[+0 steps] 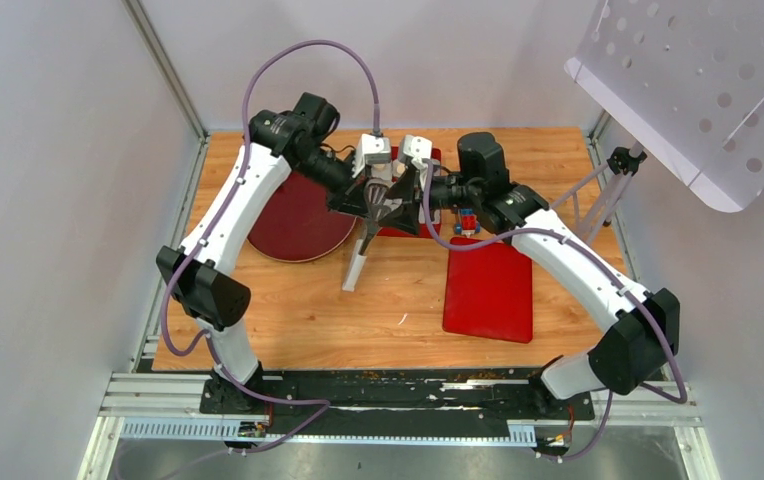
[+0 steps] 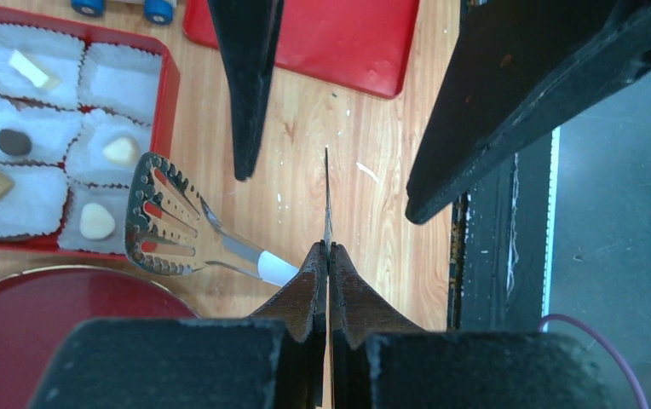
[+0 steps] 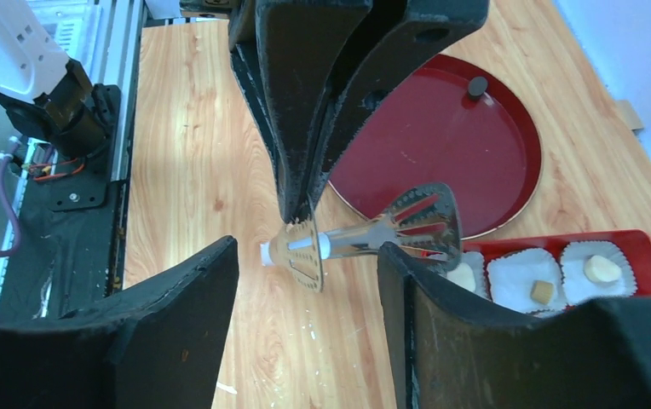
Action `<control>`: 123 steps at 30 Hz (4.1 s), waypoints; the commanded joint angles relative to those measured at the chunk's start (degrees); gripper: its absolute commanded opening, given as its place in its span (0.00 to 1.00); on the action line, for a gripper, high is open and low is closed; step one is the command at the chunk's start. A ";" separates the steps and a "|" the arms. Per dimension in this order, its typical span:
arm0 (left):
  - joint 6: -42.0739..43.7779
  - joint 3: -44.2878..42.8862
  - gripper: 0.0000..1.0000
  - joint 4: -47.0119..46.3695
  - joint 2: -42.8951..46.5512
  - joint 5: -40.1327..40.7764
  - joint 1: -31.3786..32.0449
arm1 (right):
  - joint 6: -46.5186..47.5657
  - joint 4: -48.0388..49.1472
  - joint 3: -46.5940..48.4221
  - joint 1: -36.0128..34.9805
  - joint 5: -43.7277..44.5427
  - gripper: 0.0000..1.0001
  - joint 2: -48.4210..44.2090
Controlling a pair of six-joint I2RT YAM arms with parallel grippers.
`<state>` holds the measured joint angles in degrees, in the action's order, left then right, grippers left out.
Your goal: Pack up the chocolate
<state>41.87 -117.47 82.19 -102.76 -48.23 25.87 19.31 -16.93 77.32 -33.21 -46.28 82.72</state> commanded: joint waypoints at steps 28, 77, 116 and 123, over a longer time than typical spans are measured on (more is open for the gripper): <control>-34.19 44.72 0.82 -73.62 28.64 -7.46 -7.23 | -25.79 18.47 -0.99 8.67 -9.72 0.00 -4.76; -46.59 43.27 0.55 -89.58 6.53 -21.51 -0.21 | -32.37 22.48 2.34 12.56 -12.38 0.00 -5.85; -20.29 34.15 0.09 -55.75 6.13 -19.85 2.32 | -24.88 16.39 -1.94 20.99 -13.93 0.00 -8.89; 11.53 24.73 0.00 -18.59 4.82 -6.95 1.82 | 4.95 -14.28 -1.02 20.99 -12.20 0.62 -13.01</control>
<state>30.89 -85.97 38.50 -99.29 -62.78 28.51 2.17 -10.28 73.01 -12.53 -58.67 73.17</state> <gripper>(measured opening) 0.028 0.508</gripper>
